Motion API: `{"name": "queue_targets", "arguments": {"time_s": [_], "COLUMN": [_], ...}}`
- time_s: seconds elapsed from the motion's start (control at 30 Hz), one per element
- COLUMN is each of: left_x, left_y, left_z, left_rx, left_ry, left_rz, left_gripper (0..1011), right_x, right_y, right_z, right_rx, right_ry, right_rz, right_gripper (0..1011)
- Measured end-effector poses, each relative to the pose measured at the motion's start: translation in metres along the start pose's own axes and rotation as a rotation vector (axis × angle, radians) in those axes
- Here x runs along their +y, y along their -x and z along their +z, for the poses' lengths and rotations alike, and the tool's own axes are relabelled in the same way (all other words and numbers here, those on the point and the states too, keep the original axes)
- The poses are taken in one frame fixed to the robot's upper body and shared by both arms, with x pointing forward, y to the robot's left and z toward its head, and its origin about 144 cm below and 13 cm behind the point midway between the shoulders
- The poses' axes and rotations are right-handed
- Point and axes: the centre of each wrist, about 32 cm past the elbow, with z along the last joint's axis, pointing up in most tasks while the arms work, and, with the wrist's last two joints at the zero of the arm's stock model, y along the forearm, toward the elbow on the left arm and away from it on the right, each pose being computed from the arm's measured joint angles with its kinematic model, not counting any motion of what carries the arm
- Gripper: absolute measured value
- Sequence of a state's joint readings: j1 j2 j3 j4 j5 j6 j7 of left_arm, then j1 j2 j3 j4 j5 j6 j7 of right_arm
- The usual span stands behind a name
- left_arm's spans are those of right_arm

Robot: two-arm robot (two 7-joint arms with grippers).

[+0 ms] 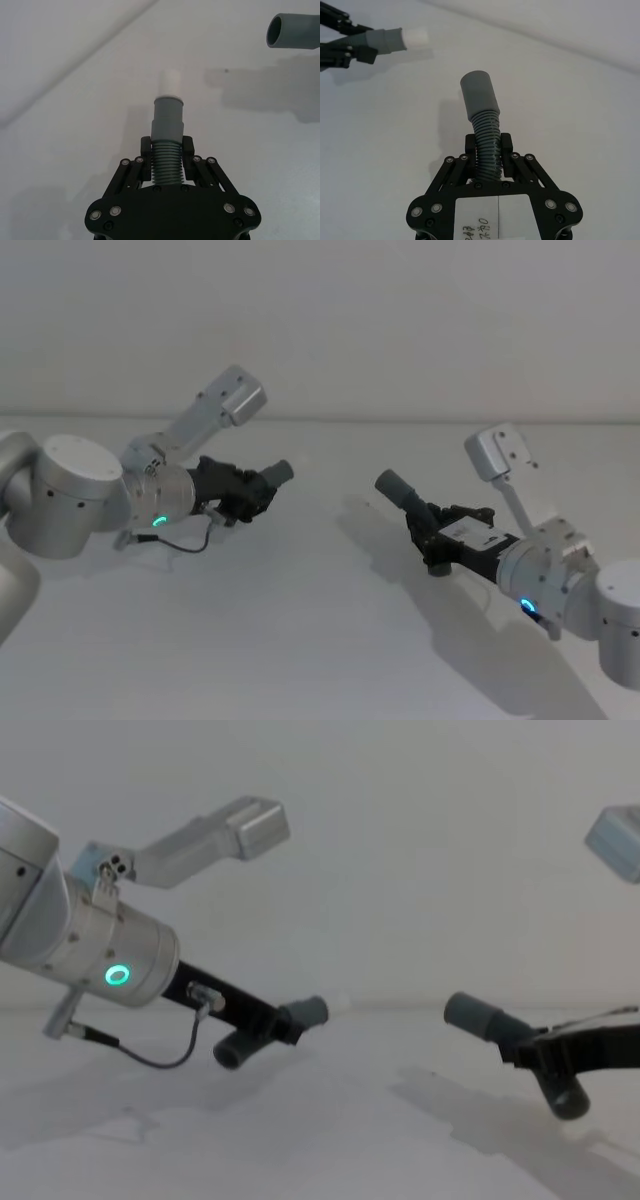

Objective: Use both hands to pick up one end of the pipe from the table, align the ends, and insert them.

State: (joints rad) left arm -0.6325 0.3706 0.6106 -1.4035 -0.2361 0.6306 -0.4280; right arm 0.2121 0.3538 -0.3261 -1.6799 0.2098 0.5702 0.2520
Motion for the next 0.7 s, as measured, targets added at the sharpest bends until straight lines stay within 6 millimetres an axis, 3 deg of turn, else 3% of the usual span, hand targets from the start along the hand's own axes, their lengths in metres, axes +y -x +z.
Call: {"name": "queue_targets", "arguments": {"time_s": [0.7], "left_x": [0.035], "left_y": [-0.027], "left_z": [0.011], "left_rx": [-0.257], "left_ry": [0.169], "left_rz": [-0.127], "left_gripper": [343], "right_x": [-0.035], "right_y": [-0.030], "right_z": [0.000], "right_rx": [-0.212], "right_ry": [-0.148], "right_rz": [0.187], "right_gripper": [274]}}
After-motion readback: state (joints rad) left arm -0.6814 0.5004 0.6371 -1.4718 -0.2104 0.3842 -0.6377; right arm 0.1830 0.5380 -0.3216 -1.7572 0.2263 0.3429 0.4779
